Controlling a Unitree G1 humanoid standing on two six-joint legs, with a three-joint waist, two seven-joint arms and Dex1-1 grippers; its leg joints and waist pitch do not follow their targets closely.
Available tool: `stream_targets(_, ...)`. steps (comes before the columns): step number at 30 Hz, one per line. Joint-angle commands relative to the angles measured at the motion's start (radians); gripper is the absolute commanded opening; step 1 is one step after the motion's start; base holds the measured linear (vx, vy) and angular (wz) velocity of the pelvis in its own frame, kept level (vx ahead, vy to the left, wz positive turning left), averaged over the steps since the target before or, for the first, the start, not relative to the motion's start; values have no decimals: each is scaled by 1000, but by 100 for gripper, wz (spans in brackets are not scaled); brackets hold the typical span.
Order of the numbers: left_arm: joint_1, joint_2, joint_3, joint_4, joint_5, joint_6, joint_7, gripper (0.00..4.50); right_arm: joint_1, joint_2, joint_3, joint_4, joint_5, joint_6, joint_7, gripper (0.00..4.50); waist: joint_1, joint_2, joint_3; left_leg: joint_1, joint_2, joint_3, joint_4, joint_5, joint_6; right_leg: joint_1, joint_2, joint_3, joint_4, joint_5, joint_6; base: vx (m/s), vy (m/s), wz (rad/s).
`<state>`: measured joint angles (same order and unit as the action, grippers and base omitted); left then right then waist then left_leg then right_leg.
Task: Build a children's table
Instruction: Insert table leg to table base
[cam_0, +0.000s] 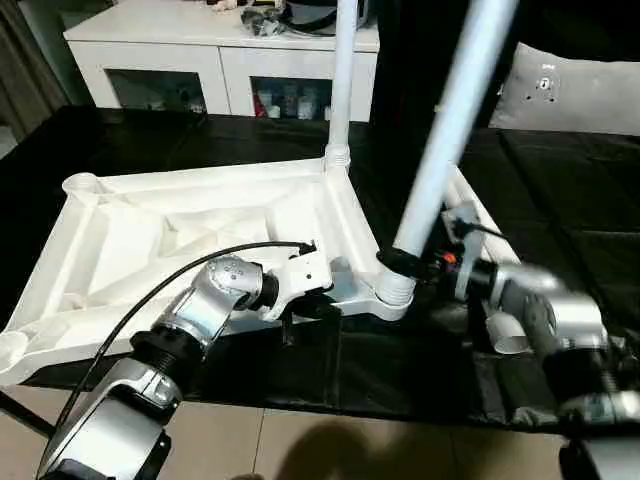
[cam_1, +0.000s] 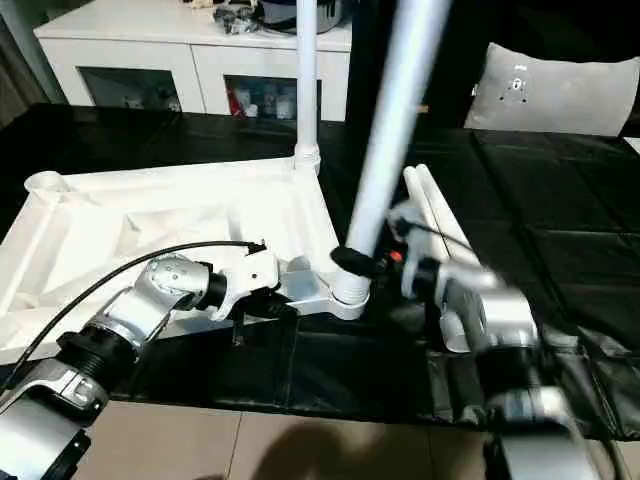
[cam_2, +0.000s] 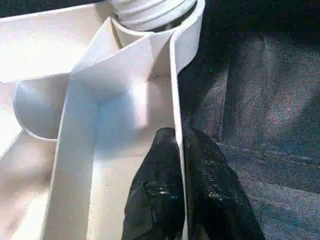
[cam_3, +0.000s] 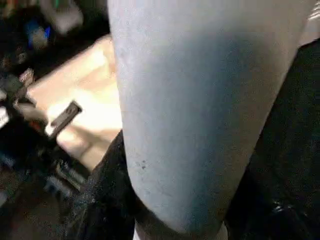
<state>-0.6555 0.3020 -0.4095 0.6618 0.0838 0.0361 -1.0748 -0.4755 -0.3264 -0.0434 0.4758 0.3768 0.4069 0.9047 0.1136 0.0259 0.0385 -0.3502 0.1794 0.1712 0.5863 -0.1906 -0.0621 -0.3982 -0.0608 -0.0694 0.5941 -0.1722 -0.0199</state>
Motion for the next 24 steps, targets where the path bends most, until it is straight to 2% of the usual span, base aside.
stream_targets(1, 20, -9, 19, 17, -16, -3, 25, 0, 79, 11, -5, 5, -14, 3, -62, 189, 2, -2, -52, 4, 47, -15, -71, -228, 26, 48, -90, 47, -89, -366, -156, 0, 0, 0)
stream_targets(2, 21, -11, 21, 19, -18, -3, 28, 0, 92, 15, -8, -5, -12, -4, -68, 189, 0, -5, -50, 2, 47, -16, -73, -233, 28, 48, -89, 47, -91, -381, -148, 0, 0, 0)
stream_targets(3, 21, -13, 23, 24, -17, -5, 30, 0, 114, 21, -11, -24, -12, -15, -73, 189, 1, 3, -52, 4, 46, -17, -72, -237, 25, 47, -90, 47, -90, -388, -148, 0, 0, 0)
stream_targets(6, 19, -15, 23, 36, -10, -12, 34, 0, 167, 27, -1, -76, -33, -56, -86, 189, -1, 0, -50, 3, 45, -17, -74, -247, 29, 45, -89, 46, -97, -426, -127, 0, 0, 0)
stream_targets(7, 19, -14, 23, 37, -8, -13, 34, 0, 175, 25, 7, -85, -46, -70, -89, 189, -2, 6, -51, 4, 44, -17, -74, -252, 29, 44, -89, 46, -101, -440, -119, 0, 0, 0)
stream_targets(8, 19, -14, 22, 39, -6, -14, 35, 0, 187, 21, 20, -97, -63, -88, -94, 189, -3, 4, -52, 1, 44, -18, -75, -247, 32, 45, -89, 46, -99, -436, -117, 0, 0, 0)
stream_targets(11, 15, -7, 12, 42, 14, -23, 34, 0, 213, -15, 104, -136, -169, -151, -116, 189, -3, 6, -51, 1, 44, -19, -77, -250, 31, 43, -88, 46, -101, -456, -102, 0, 0, 0)
stream_targets(16, 5, 8, -5, 49, 37, -44, 13, 0, 188, -61, 193, -136, -249, -173, -85, 189, -10, 9, -48, 7, 43, -22, -81, -300, 29, 38, -87, 42, -111, -530, -79, 0, 0, 0)
stream_targets(17, 1, 11, -8, 51, 39, -47, 7, 0, 177, -65, 205, -128, -250, -165, -68, 189, -14, -1, -47, 7, 44, -21, -82, -305, 32, 38, -86, 42, -113, -530, -80, 0, 0, 0)
stream_targets(18, -2, 13, -10, 52, 41, -49, 3, 0, 169, -68, 212, -121, -251, -159, -56, 189, -13, 4, -47, 7, 44, -23, -82, -305, 34, 38, -88, 43, -112, -530, -83, 0, 0, 0)
stream_targets(19, -6, 15, -10, 57, 42, -52, -1, 0, 163, -74, 224, -117, -253, -155, -35, 189, -16, -4, -45, 8, 46, -21, -84, -312, 37, 37, -89, 43, -116, -537, -84, 0, 0, 0)
stream_targets(20, -23, 21, -12, 77, 47, -62, -10, 0, 149, -94, 265, -109, -261, -139, 26, 189, -15, -2, -47, 10, 45, -22, -83, -305, 42, 40, -90, 41, -114, -533, -87, 0, 0, 0)
stream_targets(22, -30, 24, -12, 84, 50, -66, -13, 0, 145, -100, 278, -107, -262, -130, 46, 189, -14, -1, -50, 7, 48, -21, -84, -284, 47, 43, -90, 44, -112, -490, -96, 0, 0, 0)
stream_targets(23, -38, 25, -11, 94, 51, -70, -18, 0, 140, -102, 289, -106, -252, -114, 74, 189, -12, -4, -50, 5, 49, -20, -84, -270, 50, 44, -90, 46, -108, -456, -107, 0, 0, 0)
stream_targets(24, -46, 27, -10, 103, 51, -74, -24, 0, 133, -102, 293, -103, -245, -109, 84, 189, -12, -12, -51, 5, 49, -19, -84, -264, 52, 45, -90, 46, -107, -445, -110, 0, 0, 0)
